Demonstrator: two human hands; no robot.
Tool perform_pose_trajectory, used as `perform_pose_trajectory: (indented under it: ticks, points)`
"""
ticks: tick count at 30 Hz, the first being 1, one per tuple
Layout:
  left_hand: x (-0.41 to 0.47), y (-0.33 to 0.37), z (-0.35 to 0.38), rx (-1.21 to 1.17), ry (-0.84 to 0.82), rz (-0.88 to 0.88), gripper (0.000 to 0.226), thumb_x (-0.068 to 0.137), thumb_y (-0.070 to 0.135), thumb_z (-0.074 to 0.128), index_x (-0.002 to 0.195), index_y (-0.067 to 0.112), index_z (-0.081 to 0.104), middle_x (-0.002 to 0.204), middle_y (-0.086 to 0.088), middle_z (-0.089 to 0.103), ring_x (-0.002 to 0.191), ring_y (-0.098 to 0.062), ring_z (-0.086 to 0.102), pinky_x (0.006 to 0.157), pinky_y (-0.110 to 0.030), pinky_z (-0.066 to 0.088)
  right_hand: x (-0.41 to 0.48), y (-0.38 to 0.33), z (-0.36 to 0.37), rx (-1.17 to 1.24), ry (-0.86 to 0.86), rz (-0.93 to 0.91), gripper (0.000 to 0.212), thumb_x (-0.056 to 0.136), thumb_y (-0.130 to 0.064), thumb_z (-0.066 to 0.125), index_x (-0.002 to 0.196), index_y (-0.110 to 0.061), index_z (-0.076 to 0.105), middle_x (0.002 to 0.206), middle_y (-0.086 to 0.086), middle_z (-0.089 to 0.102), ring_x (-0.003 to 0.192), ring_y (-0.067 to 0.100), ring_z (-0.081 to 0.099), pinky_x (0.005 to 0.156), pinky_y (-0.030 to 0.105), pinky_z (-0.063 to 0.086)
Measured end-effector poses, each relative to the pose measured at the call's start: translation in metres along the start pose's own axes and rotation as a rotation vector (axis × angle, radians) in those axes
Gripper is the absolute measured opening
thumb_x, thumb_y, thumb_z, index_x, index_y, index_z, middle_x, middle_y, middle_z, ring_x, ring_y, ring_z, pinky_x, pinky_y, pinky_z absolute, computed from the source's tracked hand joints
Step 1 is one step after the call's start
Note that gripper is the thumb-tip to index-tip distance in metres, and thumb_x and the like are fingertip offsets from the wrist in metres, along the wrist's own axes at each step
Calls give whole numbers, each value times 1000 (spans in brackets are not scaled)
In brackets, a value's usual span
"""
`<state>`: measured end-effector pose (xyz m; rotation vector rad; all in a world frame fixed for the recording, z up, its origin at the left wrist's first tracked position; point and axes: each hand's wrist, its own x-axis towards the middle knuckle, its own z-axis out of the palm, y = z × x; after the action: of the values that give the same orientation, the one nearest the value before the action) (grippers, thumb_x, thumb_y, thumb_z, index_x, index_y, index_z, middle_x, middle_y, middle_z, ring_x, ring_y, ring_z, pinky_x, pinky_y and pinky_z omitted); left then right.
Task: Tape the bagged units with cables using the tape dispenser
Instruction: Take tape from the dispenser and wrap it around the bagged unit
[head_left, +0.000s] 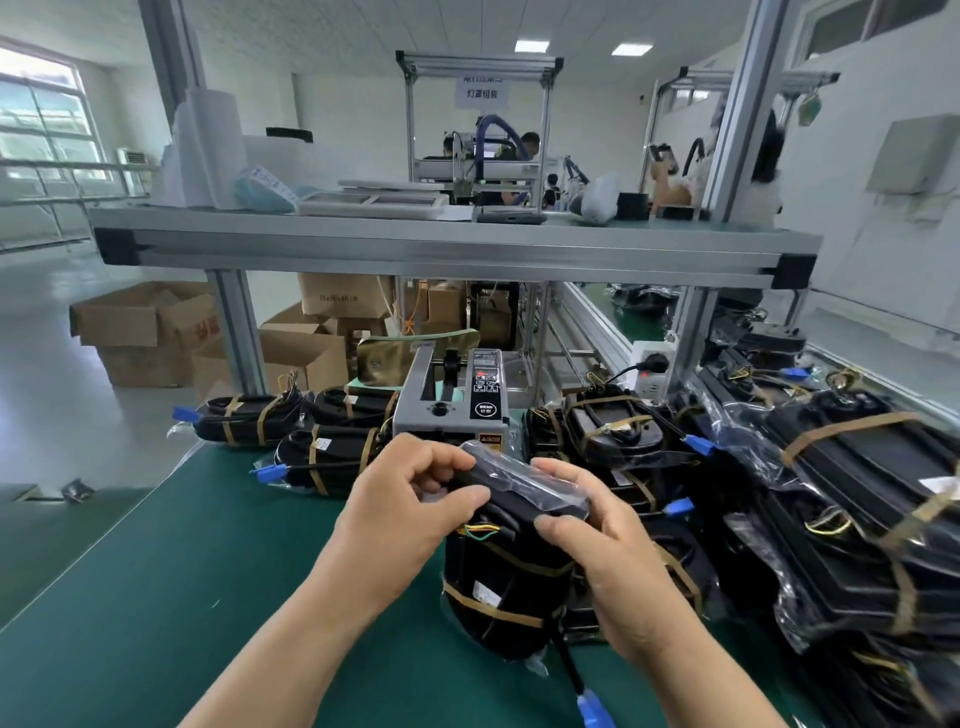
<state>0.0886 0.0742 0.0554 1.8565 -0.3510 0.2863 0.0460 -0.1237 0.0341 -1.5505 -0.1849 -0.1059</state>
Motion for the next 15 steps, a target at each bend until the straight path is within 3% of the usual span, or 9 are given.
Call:
perform_pose_trajectory:
  ticks: [2,5,8,10,15]
  points:
    - [4,7,-5,65,-89,86,29,70,28,88,93,37,72,91,17,63,83,-4,59,73,-15,47,1,0,3,-17,15,4,42,75,-26,67,113,-44,68,112,-4,75,101,12,71,78,19,55]
    - [10,21,-7,178,-217,198,30,69,38,83,95,41,70,96,12,62,93,-9,61,80,-23,49,3,-1,8,-73,49,-15,41,73,-44,65,114,-47,66,113,-7,74,105,11,70,89,31,54]
    - [11,27,-2,237,-234,296,21,77,27,80,93,36,71,95,12,60,92,-9,63,81,-26,52,3,-2,12,-112,63,-36,34,78,-49,61,112,-48,67,111,-8,74,107,10,68,96,38,52]
    - [11,28,2,264,-200,323,15,82,20,77,89,32,72,92,11,59,89,-9,62,79,-29,52,3,-3,14,-152,76,-47,32,80,-48,60,112,-51,65,111,-12,73,107,6,67,95,33,52]
    - [14,31,5,396,-118,487,8,91,11,67,86,18,67,91,12,58,90,-6,57,80,-31,49,-2,-13,18,-243,48,-42,36,78,-39,60,106,-63,60,106,-26,70,98,-3,67,77,14,53]
